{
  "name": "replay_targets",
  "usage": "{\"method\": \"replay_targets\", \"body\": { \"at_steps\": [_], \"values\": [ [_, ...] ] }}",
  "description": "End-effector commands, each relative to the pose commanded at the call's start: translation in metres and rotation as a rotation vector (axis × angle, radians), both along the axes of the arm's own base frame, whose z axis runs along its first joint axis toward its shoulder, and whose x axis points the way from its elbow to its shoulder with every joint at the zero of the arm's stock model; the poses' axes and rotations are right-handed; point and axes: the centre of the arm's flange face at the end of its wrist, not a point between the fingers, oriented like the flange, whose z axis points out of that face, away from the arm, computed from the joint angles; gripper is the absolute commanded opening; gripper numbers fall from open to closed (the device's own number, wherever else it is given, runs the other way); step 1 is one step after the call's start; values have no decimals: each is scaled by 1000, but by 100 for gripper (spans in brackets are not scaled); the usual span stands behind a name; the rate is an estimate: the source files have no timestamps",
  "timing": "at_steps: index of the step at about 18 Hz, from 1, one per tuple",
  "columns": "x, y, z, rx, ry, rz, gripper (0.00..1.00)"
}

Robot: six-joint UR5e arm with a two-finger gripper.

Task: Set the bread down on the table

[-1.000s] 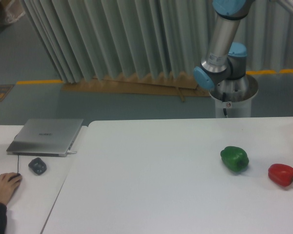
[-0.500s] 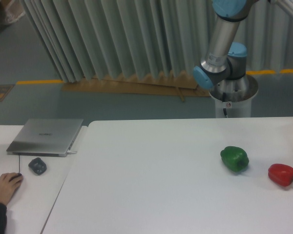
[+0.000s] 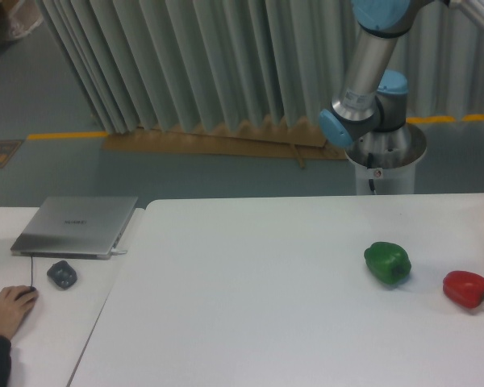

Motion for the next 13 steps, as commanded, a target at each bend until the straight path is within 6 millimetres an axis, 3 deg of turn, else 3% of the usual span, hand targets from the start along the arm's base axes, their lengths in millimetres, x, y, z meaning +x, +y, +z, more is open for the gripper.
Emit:
{"method": "replay_targets", "body": {
  "at_steps": [11,13],
  "values": [
    [-3,2,20,97,4,19,37],
    [1,-1,37,148,-6,37,37]
  ]
}}
